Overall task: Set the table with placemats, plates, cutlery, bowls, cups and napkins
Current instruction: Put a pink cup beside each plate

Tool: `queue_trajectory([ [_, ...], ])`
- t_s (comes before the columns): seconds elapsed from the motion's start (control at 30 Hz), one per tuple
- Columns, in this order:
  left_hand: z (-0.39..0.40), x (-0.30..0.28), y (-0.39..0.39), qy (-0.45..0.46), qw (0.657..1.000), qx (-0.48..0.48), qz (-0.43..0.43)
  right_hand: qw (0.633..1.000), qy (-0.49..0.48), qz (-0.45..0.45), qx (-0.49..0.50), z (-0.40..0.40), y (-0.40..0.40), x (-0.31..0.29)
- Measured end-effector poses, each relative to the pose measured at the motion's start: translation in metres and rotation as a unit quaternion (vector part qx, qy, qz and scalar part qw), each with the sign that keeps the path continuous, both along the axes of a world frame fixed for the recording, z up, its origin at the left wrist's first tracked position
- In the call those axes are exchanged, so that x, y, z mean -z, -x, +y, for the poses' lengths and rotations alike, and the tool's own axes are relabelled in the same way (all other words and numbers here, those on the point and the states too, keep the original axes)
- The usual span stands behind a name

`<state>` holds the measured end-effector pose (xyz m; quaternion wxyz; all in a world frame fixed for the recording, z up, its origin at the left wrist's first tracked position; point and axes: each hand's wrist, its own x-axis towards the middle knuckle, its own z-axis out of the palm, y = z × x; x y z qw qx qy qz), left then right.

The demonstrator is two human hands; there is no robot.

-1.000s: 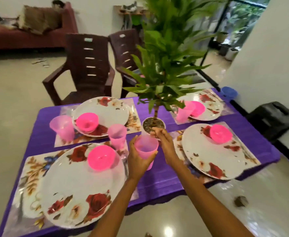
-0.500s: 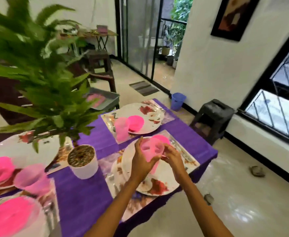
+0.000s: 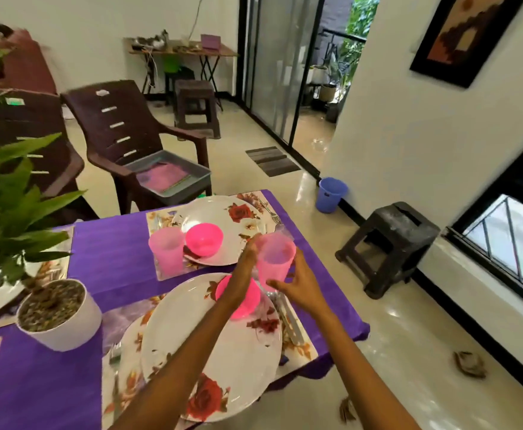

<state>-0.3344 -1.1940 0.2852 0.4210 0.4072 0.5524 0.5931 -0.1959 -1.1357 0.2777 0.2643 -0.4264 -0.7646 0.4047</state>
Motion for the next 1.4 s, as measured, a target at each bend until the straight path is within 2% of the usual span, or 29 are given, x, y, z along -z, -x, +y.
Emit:
queue_trajectory([
  [0.23,0.046,0.013,0.025,0.054,0.997,-0.052,-0.007,0.999,0.013,0.027,0.017,0.050,0.018,0.024],
  [0.47,0.073,0.049,0.040,0.112,0.982,-0.149,-0.011,0.997,0.072,0.021,-0.022,0.074,0.041,0.054],
  [0.9,0.078,0.076,0.049,0.152,0.976,-0.147,0.042,0.988,0.144,0.028,-0.046,0.079,0.047,0.091],
  [1.13,0.077,0.078,0.049,0.162,0.972,-0.160,0.054,0.986,0.141,0.021,-0.089,0.088,0.044,0.096],
  [1.23,0.071,0.072,0.037,0.115,0.950,-0.239,0.163,0.991,0.112,0.018,-0.065,0.089,0.035,0.094],
  [1.3,0.070,0.060,0.025,0.024,0.920,-0.293,0.259,0.999,0.034,0.025,0.014,0.088,0.026,0.086],
  [1.4,0.089,0.039,-0.006,-0.102,0.906,-0.257,0.322,0.984,-0.057,0.081,0.146,0.092,0.015,0.066],
])
